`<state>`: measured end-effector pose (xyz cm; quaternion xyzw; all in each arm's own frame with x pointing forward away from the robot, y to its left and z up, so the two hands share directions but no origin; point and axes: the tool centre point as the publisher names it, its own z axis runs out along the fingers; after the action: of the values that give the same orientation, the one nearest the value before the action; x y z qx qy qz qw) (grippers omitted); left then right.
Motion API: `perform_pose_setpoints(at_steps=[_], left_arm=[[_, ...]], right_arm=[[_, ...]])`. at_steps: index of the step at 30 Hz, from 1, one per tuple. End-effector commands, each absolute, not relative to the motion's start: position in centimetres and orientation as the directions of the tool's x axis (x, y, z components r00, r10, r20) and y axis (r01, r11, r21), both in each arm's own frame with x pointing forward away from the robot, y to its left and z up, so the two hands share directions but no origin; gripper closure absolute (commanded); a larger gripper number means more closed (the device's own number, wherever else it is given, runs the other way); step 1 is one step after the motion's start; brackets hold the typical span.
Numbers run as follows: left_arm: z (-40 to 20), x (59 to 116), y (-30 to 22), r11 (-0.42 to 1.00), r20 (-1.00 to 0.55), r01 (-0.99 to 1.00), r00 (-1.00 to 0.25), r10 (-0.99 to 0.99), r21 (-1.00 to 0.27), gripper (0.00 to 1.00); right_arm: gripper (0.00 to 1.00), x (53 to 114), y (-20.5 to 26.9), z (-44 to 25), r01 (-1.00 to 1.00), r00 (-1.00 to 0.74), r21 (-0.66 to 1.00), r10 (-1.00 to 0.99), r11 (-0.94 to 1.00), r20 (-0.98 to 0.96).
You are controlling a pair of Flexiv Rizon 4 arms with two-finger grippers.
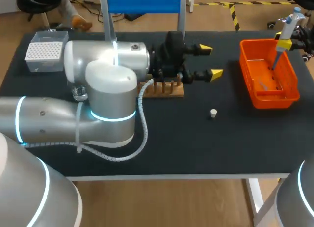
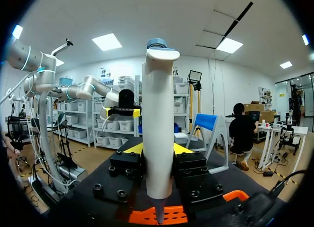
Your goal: Invert the test tube, pick up the pipette, mount the tip to pipette, aspirate from beaker and dispense into the tube, eject the tip, return the pipette, and cap with the stopper.
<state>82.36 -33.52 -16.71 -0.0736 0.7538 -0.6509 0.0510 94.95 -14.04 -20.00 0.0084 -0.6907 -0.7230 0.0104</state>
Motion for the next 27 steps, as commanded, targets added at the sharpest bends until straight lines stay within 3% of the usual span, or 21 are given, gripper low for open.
perform_pose_setpoints(at_steps=[1,27], left_arm=[[-17.1,82.3,-31.9,0.020,0.011,-0.015,-0.985,-0.169,-1.000,0.00],[-15.7,81.2,-28.1,0.080,-0.020,0.002,-0.976,-0.218,-0.997,0.00]], right_arm=[[1.00,95.0,-14.1,-19.9,0.004,-1.000,0.999,-0.030,-0.043,0.003],[1.00,95.0,-14.1,-19.9,0.004,-1.000,0.999,-0.030,-0.043,0.003]])
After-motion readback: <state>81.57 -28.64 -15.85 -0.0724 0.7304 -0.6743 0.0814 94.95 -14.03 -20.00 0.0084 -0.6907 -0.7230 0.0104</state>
